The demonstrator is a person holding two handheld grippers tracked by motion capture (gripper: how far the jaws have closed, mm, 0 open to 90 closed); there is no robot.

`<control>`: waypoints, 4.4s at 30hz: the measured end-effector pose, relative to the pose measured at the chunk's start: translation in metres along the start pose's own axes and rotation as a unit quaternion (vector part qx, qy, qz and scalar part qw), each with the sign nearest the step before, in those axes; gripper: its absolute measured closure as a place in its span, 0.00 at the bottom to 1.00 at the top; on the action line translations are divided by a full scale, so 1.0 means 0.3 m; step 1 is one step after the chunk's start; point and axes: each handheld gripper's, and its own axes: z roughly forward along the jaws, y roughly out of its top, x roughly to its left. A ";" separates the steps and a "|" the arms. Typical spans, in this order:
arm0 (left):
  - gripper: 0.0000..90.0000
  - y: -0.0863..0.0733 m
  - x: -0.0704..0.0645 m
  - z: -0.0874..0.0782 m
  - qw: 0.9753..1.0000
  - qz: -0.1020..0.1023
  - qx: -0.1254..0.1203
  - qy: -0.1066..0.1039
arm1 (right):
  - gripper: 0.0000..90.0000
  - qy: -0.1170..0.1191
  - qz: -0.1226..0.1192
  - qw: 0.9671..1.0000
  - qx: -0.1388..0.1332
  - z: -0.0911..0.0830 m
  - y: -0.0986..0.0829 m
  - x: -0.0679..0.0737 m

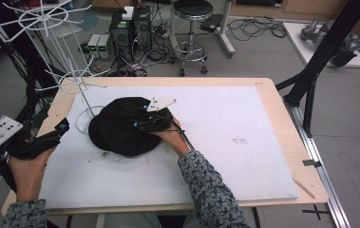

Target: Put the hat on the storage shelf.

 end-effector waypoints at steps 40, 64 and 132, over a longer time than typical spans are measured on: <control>0.24 0.007 0.028 -0.028 1.000 -0.010 -0.012 0.013 | 0.77 -0.085 -0.062 0.991 -0.088 -0.318 0.202 0.001; 0.24 0.004 0.037 -0.033 1.000 -0.011 -0.011 0.018 | 0.77 -0.175 -0.061 0.968 -0.168 -0.654 0.359 -0.149; 0.24 0.008 0.053 -0.048 0.999 -0.017 -0.018 0.022 | 0.76 0.030 -0.101 0.930 -0.353 -0.716 1.058 -0.105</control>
